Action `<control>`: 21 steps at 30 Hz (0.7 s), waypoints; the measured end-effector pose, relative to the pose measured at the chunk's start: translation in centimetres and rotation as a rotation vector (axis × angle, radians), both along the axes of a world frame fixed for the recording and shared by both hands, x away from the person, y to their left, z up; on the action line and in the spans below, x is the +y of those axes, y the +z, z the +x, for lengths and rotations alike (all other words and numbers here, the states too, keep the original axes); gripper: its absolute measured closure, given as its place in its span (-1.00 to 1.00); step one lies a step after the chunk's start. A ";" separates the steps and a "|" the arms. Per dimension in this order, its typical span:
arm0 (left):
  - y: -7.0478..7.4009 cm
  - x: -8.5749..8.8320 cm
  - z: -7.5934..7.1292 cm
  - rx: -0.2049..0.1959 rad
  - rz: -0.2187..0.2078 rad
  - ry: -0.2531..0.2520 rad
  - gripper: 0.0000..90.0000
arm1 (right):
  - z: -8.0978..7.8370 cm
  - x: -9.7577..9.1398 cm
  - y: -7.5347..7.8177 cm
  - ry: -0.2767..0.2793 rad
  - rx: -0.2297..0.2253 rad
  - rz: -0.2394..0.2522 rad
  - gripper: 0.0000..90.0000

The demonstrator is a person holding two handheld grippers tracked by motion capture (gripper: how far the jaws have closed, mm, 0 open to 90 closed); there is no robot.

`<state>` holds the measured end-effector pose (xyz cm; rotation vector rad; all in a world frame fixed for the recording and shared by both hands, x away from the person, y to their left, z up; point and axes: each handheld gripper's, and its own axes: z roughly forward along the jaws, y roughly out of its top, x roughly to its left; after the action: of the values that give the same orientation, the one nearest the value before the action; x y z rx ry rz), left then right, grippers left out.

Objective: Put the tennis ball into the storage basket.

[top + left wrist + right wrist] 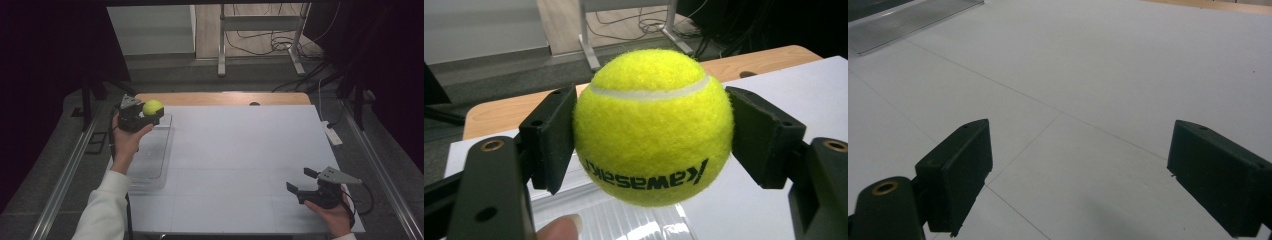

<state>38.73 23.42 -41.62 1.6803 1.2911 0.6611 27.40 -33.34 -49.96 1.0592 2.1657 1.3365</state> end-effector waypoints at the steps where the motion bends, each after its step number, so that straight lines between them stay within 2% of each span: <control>1: 0.0 0.1 0.1 0.002 0.003 0.004 -0.41 | 0.0 0.0 0.0 0.000 0.000 0.000 -0.75; 21: -0.4 1.2 1.0 0.033 0.022 0.047 -0.41 | 0.0 0.0 0.0 -0.001 0.001 -0.001 -0.75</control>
<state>39.75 24.62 -42.06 1.6897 1.3551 0.6805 27.43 -33.36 -49.98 1.0608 2.1667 1.3342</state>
